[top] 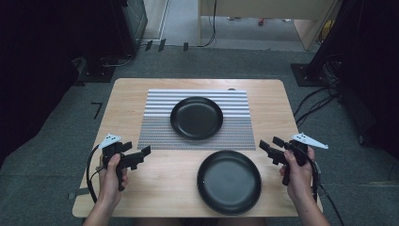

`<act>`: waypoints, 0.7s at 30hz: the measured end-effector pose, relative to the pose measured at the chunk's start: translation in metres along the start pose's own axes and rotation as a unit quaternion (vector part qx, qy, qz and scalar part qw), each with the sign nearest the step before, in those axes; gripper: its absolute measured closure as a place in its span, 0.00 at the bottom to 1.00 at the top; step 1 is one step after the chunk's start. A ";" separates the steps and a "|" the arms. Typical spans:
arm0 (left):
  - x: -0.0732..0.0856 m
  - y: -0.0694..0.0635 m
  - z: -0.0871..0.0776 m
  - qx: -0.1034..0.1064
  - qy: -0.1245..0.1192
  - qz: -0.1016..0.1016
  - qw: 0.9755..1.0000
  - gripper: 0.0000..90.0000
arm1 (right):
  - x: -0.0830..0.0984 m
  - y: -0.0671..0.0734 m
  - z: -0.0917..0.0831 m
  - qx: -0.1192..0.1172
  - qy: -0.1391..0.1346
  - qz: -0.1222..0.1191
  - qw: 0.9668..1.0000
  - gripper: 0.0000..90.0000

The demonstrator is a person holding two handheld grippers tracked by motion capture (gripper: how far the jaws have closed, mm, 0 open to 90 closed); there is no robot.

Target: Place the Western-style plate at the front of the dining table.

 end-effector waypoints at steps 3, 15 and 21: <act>0.006 0.004 -0.006 -0.005 -0.001 -0.002 1.000 0.13 | 0.005 -0.008 -0.008 0.004 -0.002 -0.002 1.000 0.30; 0.031 0.030 -0.032 -0.032 0.000 -0.021 0.999 0.13 | 0.016 -0.034 -0.038 0.027 -0.011 0.001 1.000 0.29; 0.045 0.044 -0.044 -0.048 0.003 -0.030 0.998 0.13 | 0.023 -0.050 -0.052 0.044 -0.013 0.002 0.999 0.29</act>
Point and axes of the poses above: each handheld gripper's, and its own axes: z roughly forward along the jaws, x roughly out of its underside, y roughly to its left, the point moved 8 cm from there along z, roughly forward along the jaws, and after that the axes turned 7 degrees about z, right-handed, at the moved point
